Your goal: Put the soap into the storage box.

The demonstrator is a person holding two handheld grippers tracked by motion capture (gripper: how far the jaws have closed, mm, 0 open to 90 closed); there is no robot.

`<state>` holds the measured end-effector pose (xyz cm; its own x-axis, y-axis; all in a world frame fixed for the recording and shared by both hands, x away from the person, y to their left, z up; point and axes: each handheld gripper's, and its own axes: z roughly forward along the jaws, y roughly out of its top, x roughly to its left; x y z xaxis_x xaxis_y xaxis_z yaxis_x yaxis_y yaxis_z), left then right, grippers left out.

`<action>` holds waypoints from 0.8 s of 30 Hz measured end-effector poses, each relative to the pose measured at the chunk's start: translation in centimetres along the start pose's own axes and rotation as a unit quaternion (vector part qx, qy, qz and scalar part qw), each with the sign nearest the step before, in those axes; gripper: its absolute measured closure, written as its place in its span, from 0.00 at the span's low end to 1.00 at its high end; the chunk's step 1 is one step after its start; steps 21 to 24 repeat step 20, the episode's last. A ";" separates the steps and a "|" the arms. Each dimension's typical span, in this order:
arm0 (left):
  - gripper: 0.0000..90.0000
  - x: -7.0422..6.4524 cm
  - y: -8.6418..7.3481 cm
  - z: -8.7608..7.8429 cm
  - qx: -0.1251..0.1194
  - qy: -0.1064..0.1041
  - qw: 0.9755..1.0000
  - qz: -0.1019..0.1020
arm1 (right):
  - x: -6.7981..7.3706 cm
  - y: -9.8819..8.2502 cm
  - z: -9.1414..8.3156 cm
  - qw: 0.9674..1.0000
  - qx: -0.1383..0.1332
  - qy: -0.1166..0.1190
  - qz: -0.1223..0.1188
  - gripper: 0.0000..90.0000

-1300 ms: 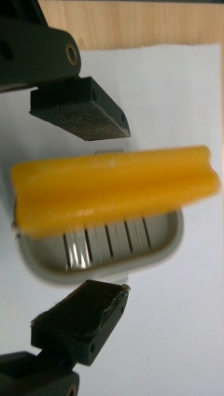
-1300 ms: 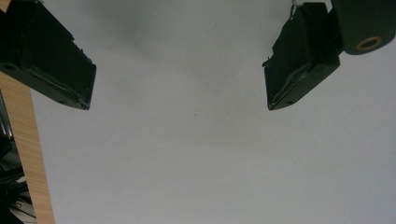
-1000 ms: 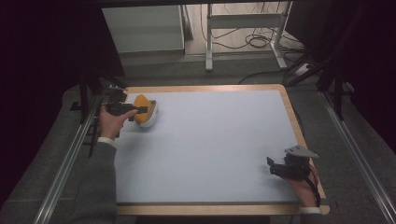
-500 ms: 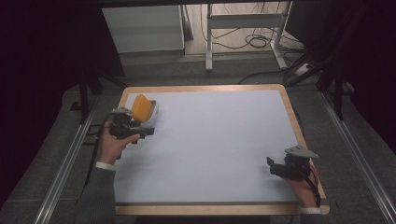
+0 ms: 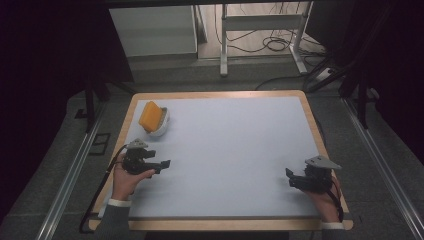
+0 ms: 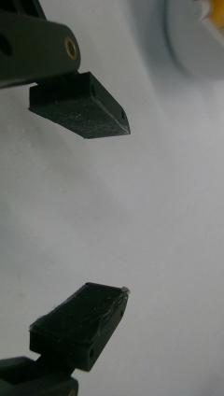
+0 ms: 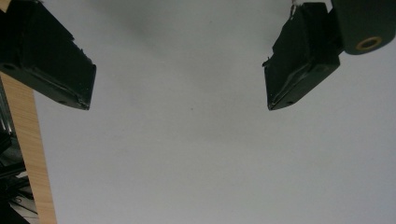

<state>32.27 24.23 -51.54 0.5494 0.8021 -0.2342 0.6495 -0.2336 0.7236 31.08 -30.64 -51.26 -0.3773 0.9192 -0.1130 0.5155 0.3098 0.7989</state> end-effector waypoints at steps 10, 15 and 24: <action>0.22 0.4 -0.7 0.1 -0.002 0.003 1.000 -0.010 | 0.2 0.1 0.0 1.000 -0.002 0.001 -0.005 0.10; 0.22 0.4 -0.7 0.2 -0.001 0.002 1.000 -0.011 | 0.4 0.2 -0.1 1.000 -0.008 0.002 -0.007 0.10; 0.22 0.3 -0.6 0.0 -0.007 0.003 1.000 -0.013 | 0.5 0.3 -0.1 1.000 -0.011 0.003 -0.011 0.10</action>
